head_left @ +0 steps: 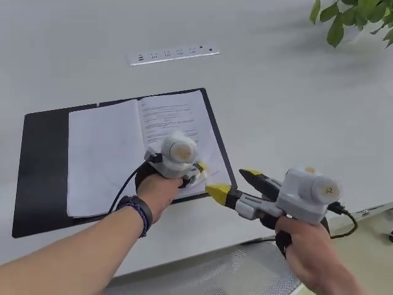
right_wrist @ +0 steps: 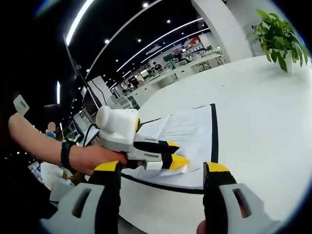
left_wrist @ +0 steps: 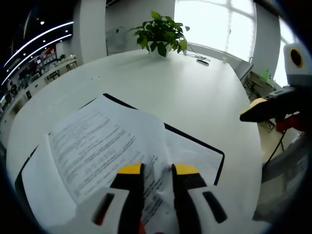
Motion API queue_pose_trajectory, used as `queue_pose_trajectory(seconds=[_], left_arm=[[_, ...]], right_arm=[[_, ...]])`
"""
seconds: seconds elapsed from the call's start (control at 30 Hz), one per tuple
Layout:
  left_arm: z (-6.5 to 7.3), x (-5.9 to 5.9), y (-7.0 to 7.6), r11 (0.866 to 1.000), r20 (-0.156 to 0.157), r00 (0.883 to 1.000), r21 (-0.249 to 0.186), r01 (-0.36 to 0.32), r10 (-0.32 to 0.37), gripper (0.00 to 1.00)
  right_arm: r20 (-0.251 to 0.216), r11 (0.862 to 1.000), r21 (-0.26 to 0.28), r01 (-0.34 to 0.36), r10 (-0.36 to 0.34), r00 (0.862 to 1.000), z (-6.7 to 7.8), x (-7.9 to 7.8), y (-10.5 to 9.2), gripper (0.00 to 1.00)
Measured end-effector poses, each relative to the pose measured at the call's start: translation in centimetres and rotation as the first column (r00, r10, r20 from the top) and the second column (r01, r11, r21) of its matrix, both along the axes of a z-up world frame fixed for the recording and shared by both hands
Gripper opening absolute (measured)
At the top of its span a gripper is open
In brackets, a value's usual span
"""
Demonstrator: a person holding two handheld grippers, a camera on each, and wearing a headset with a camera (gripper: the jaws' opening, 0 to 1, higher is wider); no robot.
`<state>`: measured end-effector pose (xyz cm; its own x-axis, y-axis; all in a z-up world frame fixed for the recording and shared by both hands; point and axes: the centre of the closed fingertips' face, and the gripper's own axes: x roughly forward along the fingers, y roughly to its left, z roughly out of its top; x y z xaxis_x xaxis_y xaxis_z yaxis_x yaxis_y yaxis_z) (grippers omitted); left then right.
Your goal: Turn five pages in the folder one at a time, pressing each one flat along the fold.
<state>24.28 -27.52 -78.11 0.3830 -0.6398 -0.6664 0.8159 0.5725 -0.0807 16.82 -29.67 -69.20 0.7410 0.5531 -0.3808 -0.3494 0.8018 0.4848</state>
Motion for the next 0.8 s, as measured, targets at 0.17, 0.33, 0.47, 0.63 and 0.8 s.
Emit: queue_pose_trajectory(seconds=[0.17, 0.33, 0.47, 0.63, 0.8], left_arm=[[0.0, 0.0, 0.0, 1.000, -0.013, 1.000, -0.011, -0.011, 0.011, 0.20], [0.0, -0.2, 0.1, 1.000, -0.022, 1.000, -0.019, -0.014, 0.014, 0.22], [0.1, -0.6, 0.3, 1.000, -0.027, 1.000, -0.026, -0.011, 0.010, 0.22], [0.1, -0.8, 0.6, 0.999, -0.037, 0.999, -0.035, -0.019, 0.018, 0.21], [0.2, -1.5, 0.6, 0.999, -0.057, 0.998, -0.043, 0.000, -0.003, 0.26]], right_arm=[[0.003, 1.000, 0.013, 0.008, -0.008, 1.000, -0.8, 3.0, -0.8, 0.64], [-0.020, 0.999, 0.052, 0.007, -0.006, 1.000, -2.9, 5.9, -0.7, 0.58], [-0.062, 0.996, 0.086, -0.010, 0.015, 0.998, -4.4, 8.0, -0.1, 0.59], [-0.098, 0.990, 0.139, -0.029, 0.043, 0.994, -5.4, 9.1, 1.0, 0.58], [-0.125, 0.986, 0.163, -0.044, 0.064, 0.990, -5.9, 8.6, 1.3, 0.47]])
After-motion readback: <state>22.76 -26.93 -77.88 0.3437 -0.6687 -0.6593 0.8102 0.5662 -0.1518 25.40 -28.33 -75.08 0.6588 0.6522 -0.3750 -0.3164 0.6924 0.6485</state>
